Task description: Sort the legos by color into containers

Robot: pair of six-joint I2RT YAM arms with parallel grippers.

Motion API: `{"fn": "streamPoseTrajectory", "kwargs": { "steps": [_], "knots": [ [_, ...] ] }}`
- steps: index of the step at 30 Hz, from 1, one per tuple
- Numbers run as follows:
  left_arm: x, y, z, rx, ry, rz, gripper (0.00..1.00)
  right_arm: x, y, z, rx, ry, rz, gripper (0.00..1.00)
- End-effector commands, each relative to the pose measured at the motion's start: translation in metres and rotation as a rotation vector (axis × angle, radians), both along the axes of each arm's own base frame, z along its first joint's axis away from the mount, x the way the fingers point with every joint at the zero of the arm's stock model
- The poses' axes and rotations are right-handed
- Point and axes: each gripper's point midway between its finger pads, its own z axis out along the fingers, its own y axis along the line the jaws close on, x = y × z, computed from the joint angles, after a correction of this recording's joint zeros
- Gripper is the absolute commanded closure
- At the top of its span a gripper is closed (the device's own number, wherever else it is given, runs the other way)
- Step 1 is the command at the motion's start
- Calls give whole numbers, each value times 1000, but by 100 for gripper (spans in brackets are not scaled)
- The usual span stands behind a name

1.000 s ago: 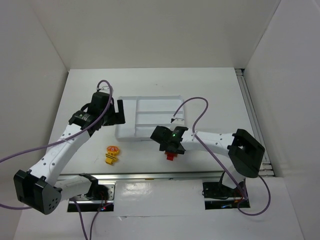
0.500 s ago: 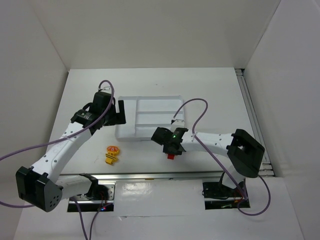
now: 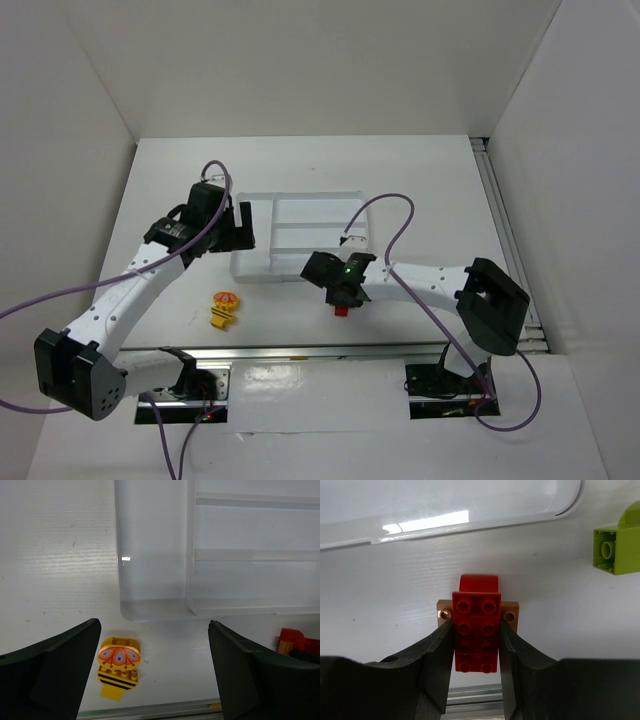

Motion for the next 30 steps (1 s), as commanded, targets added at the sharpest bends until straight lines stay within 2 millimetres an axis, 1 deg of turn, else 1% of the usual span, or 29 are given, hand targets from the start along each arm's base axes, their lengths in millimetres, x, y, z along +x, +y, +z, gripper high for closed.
{"fn": "streamPoseTrajectory", "kwargs": {
  "steps": [1, 2, 3, 4, 5, 6, 7, 8, 9, 10, 11, 13, 14, 15, 16, 17, 18, 19, 20, 21, 22, 23, 24, 25, 26, 27, 28, 29, 30],
  "knots": [
    [5, -19, 26, -79, -49, -72, 0, 17, 20, 49, 72, -99, 43, 92],
    [4, -25, 27, -93, -52, -112, 0, 20, 23, 61, 94, -122, 66, 92],
    [4, -32, 36, -123, -73, -151, 4, 20, 30, 73, 136, -139, 107, 92],
    [2, -40, 44, -148, -97, -203, 8, 26, 38, 103, 226, -206, 157, 92],
    [-3, -54, 51, -211, -103, -268, 11, 29, 42, 121, 287, -233, 180, 92],
    [-1, -63, 59, -242, -135, -317, 15, 32, 42, 131, 357, -223, 206, 92],
    [-6, -70, 69, -280, -165, -357, 15, 37, 43, 159, 452, -280, 225, 92],
    [-15, -83, 74, -336, -169, -438, 15, 40, 39, 169, 480, -298, 258, 94],
    [-17, -89, 82, -367, -194, -475, 15, 43, 35, 175, 537, -288, 285, 94],
    [-19, -96, 90, -398, -224, -516, 13, 44, 31, 191, 578, -330, 319, 94],
    [-27, -105, 96, -444, -221, -578, 13, 46, 28, 199, 605, -338, 342, 94],
    [-33, -114, 107, -486, -242, -639, 14, 48, 26, 215, 690, -340, 403, 94],
    [-38, -121, 117, -537, -252, -683, 14, 47, 23, 218, 704, -349, 430, 94],
    [-40, -125, 122, -564, -259, -705, 14, 51, 21, 222, 728, -353, 435, 94],
    [-43, -129, 129, -593, -267, -726, 14, 44, 25, 221, 755, -331, 485, 94],
    [-50, -137, 139, -653, -281, -784, 14, 43, 27, 225, 777, -347, 519, 94],
    [-53, -140, 146, -677, -294, -813, 14, 41, 27, 230, 794, -362, 550, 94],
    [-53, -144, 149, -700, -295, -832, 14, 33, 32, 232, 838, -345, 602, 94],
    [-55, -146, 145, -729, -274, -828, 12, 32, 33, 246, 874, -398, 651, 94],
    [-55, -149, 147, -743, -276, -860, 12, 27, 34, 253, 904, -411, 690, 94],
    [-51, -153, 144, -759, -274, -869, 12, 21, 35, 253, 938, -397, 736, 94],
    [-51, -155, 144, -774, -269, -887, 12, 20, 34, 265, 958, -439, 767, 94],
    [-58, -159, 147, -810, -250, -934, 14, 18, 33, 267, 974, -441, 773, 94],
    [-59, -161, 154, -821, -290, -970, 14, 18, 30, 270, 984, -446, 786, 94],
    [-61, -162, 151, -835, -287, -982, 15, 16, 29, 274, 1001, -459, 800, 94],
    [-62, -162, 155, -842, -301, -995, 15, 18, 25, 275, 1010, -453, 787, 94],
    [-62, -162, 152, -837, -299, -996, 15, 18, 24, 274, 1017, -452, 797, 94],
    [-62, -162, 153, -828, -302, -1001, 15, 17, 22, 278, 1028, -462, 800, 94],
    [-63, -162, 151, -814, -306, -1021, 15, 19, 19, 279, 1027, -465, 794, 94]
  ]
}}
